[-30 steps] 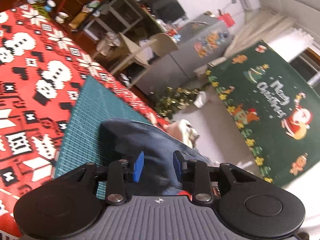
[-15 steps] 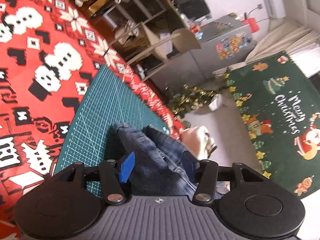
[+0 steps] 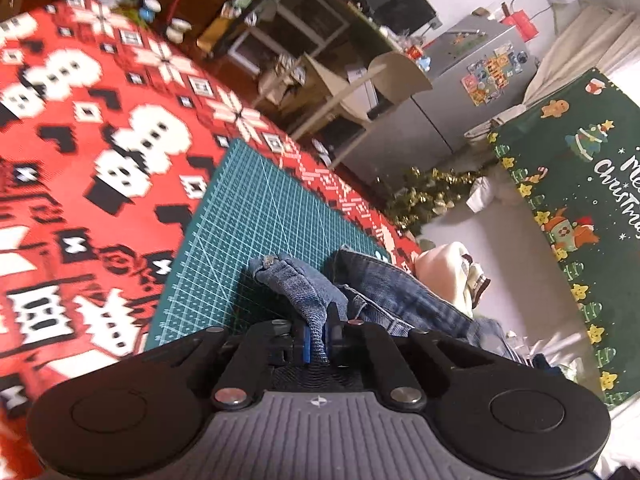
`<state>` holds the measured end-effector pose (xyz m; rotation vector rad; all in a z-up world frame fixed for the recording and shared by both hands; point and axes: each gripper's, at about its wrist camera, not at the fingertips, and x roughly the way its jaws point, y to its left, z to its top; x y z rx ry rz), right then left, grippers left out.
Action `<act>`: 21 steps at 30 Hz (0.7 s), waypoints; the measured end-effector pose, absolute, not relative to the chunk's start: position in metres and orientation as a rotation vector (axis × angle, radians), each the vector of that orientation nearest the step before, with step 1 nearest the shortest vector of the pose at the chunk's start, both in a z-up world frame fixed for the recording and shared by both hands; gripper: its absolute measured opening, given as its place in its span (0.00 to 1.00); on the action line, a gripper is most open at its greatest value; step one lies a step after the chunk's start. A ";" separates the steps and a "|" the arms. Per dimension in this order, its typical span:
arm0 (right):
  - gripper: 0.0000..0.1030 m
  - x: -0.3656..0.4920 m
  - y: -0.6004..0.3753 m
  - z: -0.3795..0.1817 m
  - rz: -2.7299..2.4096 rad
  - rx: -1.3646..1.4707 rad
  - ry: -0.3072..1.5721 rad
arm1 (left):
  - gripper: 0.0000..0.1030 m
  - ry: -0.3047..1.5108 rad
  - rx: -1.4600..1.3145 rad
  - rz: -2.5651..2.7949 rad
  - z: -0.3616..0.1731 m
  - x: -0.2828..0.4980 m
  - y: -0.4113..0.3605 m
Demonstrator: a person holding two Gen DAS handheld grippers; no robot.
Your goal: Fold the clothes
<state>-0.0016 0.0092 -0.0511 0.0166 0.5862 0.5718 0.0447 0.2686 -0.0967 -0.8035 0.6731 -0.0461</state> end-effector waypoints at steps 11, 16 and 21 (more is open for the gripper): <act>0.13 0.022 0.065 -0.034 0.701 0.003 0.473 | 0.04 0.470 -0.802 0.033 -0.058 -0.033 0.292; 0.13 0.023 0.064 -0.050 0.679 0.008 0.535 | 0.05 0.523 -0.790 -0.015 -0.067 -0.020 0.280; 0.22 0.031 0.036 -0.066 0.640 0.164 0.650 | 0.05 0.607 -0.813 -0.135 -0.085 -0.005 0.254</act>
